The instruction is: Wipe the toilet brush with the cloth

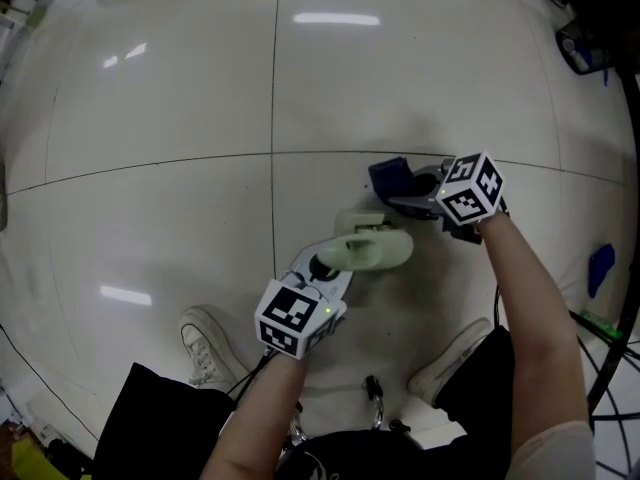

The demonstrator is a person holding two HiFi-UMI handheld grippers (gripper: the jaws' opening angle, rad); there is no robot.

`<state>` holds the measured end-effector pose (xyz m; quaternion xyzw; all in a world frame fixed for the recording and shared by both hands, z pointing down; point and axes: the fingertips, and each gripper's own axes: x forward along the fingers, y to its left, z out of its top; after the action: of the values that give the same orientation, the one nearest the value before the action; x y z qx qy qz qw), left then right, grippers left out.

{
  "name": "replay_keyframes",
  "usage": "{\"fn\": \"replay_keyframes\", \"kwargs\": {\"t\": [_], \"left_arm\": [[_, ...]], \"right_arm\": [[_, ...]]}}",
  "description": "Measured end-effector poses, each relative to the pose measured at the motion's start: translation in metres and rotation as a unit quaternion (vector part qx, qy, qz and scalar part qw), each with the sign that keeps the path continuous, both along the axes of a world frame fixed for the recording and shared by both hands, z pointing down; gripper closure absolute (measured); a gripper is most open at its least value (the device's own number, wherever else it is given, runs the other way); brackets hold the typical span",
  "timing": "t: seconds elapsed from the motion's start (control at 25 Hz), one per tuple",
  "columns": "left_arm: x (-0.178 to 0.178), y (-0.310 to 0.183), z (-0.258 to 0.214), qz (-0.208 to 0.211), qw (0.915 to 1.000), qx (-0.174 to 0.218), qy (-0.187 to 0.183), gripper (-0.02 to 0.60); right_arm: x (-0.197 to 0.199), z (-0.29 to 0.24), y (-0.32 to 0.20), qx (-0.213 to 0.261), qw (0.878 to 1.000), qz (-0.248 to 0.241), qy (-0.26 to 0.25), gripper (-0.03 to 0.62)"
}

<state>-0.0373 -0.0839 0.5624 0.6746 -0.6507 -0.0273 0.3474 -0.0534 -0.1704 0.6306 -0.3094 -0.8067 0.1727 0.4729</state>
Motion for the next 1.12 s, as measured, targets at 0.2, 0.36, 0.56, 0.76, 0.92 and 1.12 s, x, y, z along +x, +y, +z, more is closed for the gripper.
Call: {"fn": "replay_keyframes", "kwargs": {"t": [0.2, 0.36, 0.56, 0.76, 0.92, 1.12], "left_arm": [[-0.004, 0.008, -0.022, 0.017, 0.9993, 0.016, -0.030, 0.575], [-0.030, 0.019, -0.048, -0.020, 0.9974, 0.049, -0.048, 0.575], [-0.045, 0.051, -0.071, -0.069, 0.9930, 0.071, -0.064, 0.575], [-0.038, 0.095, -0.076, -0.099, 0.9885, 0.074, -0.087, 0.575], [-0.035, 0.124, -0.070, -0.116, 0.9872, 0.069, -0.085, 0.575], [-0.039, 0.142, -0.060, -0.126, 0.9868, 0.058, -0.084, 0.575]], "right_arm": [[0.025, -0.069, -0.019, 0.090, 0.986, 0.099, -0.100, 0.528], [0.068, -0.113, -0.004, 0.178, 0.956, 0.176, -0.154, 0.528], [0.108, -0.117, 0.061, 0.196, 0.947, 0.204, -0.150, 0.528], [0.076, -0.102, 0.145, 0.118, 0.952, 0.246, -0.141, 0.528], [0.034, -0.083, 0.175, 0.045, 0.928, 0.342, -0.143, 0.528], [0.008, -0.065, 0.174, 0.043, 0.914, 0.378, -0.139, 0.528]]}}
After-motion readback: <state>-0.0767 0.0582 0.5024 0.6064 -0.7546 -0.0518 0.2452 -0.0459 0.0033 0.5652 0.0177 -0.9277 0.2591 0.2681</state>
